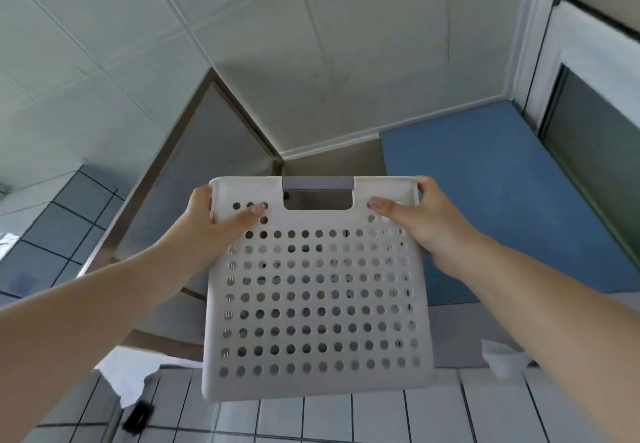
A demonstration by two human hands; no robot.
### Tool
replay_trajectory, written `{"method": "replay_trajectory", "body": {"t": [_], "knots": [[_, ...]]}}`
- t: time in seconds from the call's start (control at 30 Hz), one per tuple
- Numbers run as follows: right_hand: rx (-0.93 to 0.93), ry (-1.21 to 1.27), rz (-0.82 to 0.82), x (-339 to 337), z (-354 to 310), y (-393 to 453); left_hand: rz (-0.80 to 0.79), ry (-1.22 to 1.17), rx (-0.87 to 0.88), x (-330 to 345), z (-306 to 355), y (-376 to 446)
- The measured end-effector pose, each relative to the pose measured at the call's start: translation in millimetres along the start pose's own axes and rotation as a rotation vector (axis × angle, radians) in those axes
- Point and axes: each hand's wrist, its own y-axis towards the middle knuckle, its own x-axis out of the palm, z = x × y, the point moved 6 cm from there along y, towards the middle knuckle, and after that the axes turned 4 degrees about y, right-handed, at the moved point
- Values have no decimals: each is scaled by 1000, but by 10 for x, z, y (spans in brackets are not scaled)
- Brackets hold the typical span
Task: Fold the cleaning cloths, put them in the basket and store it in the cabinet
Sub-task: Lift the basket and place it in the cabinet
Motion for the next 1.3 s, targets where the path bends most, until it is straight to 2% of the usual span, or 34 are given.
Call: {"method": "replay_trajectory", "body": {"t": [0.1,0.3,0.53,1.0,1.3], "knots": [[1,-5,-5,-40,149,40,-2,-10,-25,157,-174,95],[7,-63,30,-128,548,140,91,-64,-63,507,-482,179],[-16,-147,80,-113,949,341,115,-90,-34,725,-830,419],[12,-168,174,156,1628,909,129,-113,125,1070,-1538,1071],[-65,-344,149,370,2071,980,116,-130,237,1249,-2029,1225]]}}
